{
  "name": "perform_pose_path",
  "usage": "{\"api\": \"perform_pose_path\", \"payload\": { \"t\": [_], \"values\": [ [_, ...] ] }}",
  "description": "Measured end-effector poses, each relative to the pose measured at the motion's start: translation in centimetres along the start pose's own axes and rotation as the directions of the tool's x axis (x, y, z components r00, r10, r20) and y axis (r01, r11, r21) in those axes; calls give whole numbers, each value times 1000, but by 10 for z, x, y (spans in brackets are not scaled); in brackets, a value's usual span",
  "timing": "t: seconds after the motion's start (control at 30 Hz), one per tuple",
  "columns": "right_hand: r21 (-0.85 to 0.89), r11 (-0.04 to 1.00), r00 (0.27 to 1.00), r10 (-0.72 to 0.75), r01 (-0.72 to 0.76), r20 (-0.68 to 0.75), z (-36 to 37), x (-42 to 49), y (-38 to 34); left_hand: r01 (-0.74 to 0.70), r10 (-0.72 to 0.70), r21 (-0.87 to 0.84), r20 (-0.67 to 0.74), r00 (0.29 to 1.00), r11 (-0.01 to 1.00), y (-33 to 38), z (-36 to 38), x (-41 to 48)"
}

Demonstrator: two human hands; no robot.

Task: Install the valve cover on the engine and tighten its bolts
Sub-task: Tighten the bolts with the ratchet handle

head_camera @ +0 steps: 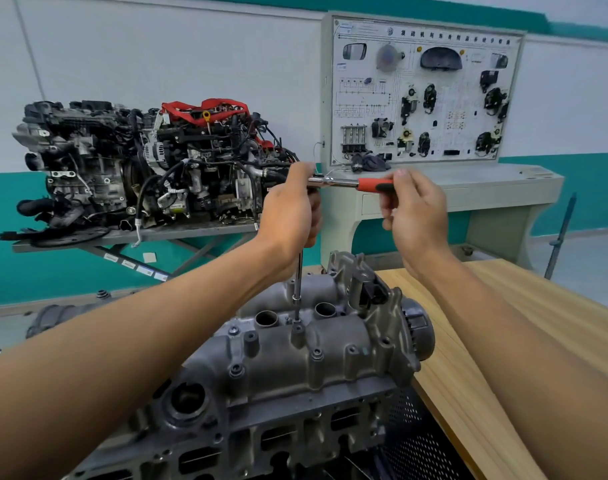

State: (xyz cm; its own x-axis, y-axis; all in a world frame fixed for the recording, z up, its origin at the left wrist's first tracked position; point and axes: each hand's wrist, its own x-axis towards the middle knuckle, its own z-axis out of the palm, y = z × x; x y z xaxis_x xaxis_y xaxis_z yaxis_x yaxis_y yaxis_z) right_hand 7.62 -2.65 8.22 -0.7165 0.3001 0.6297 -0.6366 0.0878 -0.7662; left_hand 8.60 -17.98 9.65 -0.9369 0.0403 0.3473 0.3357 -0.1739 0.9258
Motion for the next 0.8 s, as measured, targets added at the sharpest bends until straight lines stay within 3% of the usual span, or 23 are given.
{"api": "perform_pose_path", "payload": {
  "t": [0.13,0.27,0.4,0.5,0.57,0.67,0.73,0.8],
  "values": [
    [-34,932,919,-363,362,-153,-1,-49,-26,15,-16,-61,-11,1000,998,0,-3,4],
    [-18,905,892,-422,425,-162,11,-83,-46,16,-15,-88,17,1000,996,1,-2,3],
    [54,892,886,-437,450,-156,28,-100,-53,-12,4,-105,-73,997,994,3,-4,1],
    [119,892,898,-421,435,-128,30,-103,-55,-17,6,-95,-114,993,995,6,-4,-2],
    [121,915,923,-382,384,-35,22,-96,-58,23,-33,-96,-105,994,995,8,-3,-6],
    [212,952,961,-249,219,124,-3,-74,-63,60,-65,-94,-51,997,994,23,1,-9],
    [300,949,975,-153,100,159,-21,-56,-65,23,-31,-133,-59,998,991,46,6,-9],
    [256,967,985,-51,7,165,-36,-48,-61,-18,7,-188,-61,998,982,71,13,-10]
  ]
}}
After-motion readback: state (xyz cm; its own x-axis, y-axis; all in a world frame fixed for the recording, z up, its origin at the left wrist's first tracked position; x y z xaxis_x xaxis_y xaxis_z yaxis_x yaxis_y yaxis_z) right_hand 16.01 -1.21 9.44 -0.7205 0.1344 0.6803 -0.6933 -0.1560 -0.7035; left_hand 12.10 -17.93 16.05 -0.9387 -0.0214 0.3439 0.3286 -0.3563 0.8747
